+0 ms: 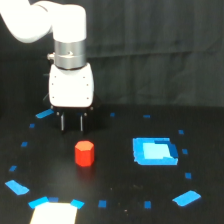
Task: Pick up the red object from the table
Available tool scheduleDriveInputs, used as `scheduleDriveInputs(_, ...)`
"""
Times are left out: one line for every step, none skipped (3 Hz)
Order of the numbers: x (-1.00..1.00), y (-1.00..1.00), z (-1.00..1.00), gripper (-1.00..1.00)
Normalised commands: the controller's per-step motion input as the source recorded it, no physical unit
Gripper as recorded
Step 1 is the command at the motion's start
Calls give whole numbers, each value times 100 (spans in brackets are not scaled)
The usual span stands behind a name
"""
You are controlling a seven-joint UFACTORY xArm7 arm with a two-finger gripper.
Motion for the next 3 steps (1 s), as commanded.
scheduleDriveInputs(62,-100,-20,100)
scheduleDriveInputs(1,-100,-44,70)
scheduleDriveInputs(10,-78,-29,-8)
